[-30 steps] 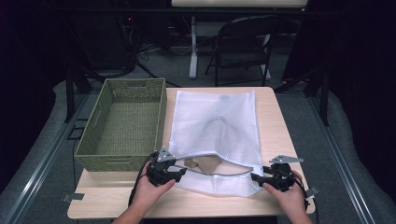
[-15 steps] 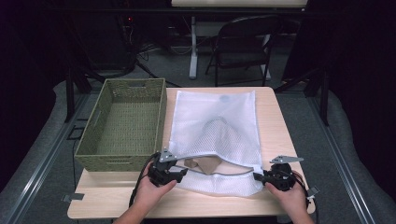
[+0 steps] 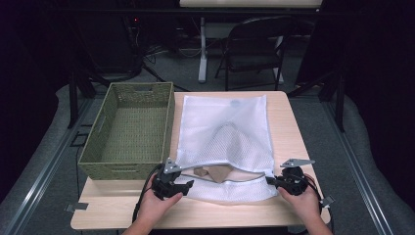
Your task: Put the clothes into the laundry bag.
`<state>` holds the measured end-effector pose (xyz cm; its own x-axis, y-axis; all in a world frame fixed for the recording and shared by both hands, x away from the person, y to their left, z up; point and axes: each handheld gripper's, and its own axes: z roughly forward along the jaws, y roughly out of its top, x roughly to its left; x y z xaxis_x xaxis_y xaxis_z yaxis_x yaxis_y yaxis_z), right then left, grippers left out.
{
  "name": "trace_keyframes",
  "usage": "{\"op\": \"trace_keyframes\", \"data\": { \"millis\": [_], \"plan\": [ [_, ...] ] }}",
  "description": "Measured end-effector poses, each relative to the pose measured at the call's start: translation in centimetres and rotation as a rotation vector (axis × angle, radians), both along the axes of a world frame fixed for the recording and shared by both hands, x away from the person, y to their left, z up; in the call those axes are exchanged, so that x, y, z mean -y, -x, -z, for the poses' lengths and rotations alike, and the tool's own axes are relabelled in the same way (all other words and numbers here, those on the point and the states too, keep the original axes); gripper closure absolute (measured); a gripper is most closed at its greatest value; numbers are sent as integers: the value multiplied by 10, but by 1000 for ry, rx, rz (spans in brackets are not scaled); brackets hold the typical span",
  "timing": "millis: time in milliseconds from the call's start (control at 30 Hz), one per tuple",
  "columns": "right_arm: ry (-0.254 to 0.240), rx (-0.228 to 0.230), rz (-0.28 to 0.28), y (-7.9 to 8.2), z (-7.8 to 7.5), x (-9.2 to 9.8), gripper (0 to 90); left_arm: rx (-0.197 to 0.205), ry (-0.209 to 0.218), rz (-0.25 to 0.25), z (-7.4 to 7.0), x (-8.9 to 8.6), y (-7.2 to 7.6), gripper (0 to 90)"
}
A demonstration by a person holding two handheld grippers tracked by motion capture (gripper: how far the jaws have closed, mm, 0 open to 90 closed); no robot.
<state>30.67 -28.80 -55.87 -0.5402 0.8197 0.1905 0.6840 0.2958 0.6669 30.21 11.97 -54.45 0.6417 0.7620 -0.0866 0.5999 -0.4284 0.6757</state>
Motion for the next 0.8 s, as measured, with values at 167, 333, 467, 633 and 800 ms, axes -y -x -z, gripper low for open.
{"op": "trace_keyframes", "data": {
  "millis": [167, 333, 467, 633, 800],
  "plan": [
    [-4, 2, 8, -7, 1, 3, 857, -4, -17, -30, 2, -3, 3, 362],
    [-7, -1, 9, -12, 2, 5, 856, -22, -28, -69, 4, -9, 7, 352],
    [-6, -5, 11, -13, 2, 4, 853, -45, -36, -93, 7, -15, 8, 347],
    [-5, -10, 5, -14, 3, 4, 850, -62, -57, -89, 14, -12, 7, 337],
    [-7, -11, 5, -13, 3, 4, 847, -70, -78, -94, 22, -10, 4, 300]
  ]
}}
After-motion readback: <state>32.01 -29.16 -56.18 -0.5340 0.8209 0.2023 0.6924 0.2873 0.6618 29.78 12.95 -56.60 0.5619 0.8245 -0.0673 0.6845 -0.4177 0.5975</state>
